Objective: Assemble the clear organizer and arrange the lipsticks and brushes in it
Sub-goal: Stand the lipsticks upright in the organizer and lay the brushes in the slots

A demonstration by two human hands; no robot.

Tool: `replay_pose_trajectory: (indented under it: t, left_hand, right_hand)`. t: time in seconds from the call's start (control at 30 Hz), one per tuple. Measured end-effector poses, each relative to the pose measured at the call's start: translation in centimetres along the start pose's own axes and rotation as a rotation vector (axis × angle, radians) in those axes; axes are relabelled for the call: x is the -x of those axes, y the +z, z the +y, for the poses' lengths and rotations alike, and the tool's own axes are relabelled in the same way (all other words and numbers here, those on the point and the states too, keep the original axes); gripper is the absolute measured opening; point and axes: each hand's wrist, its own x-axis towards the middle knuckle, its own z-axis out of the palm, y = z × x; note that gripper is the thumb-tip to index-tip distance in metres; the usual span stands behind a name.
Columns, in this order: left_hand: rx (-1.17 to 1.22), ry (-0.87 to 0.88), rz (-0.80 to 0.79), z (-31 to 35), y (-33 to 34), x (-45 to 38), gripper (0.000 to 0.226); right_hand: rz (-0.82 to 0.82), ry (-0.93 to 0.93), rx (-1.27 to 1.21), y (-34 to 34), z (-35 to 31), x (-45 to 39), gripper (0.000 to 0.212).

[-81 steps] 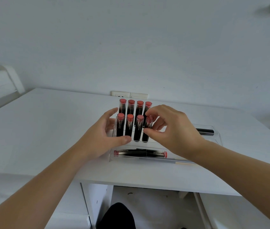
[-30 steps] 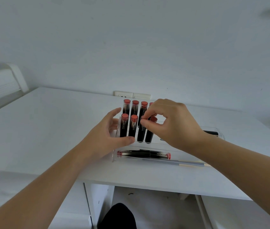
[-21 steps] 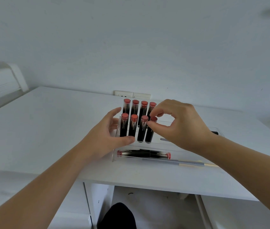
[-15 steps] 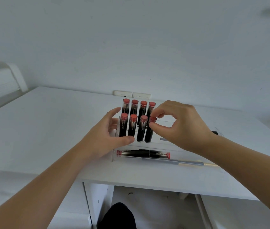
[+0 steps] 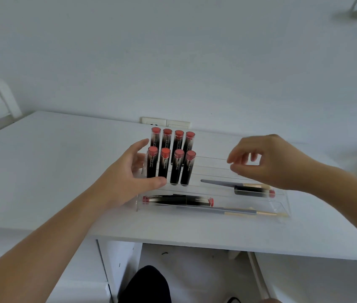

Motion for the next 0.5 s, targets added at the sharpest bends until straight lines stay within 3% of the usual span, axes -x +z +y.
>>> replay_pose_trajectory:
  t: [0.1, 0.33, 0.43, 0.5]
  left_hand:
    - [0.002, -0.001, -0.001, -0.2, -0.1, -0.2, 0.119]
    - [-0.004, 0.002, 0.063, 0.4, -0.4, 0.2, 0.115]
    - [-0.078, 0.064, 0.189, 1.0, -0.5, 1.4, 0.096]
    - [-0.189, 0.182, 0.369, 1.1, -0.4, 3.0, 0.066]
  right_hand:
    - [-0.162, 0.074, 0.084, -0.7, 1.2, 0.7, 0.013]
    - [-0.149, 0.004, -0.062, 0.6, -1.3, 1.7, 0.004]
    - [-0.213, 0.005, -0.013, 2.0, -2.7, 1.5, 0.008]
    - [-0.251, 0.014, 0.048, 2.8, -3.4, 1.3, 0.010]
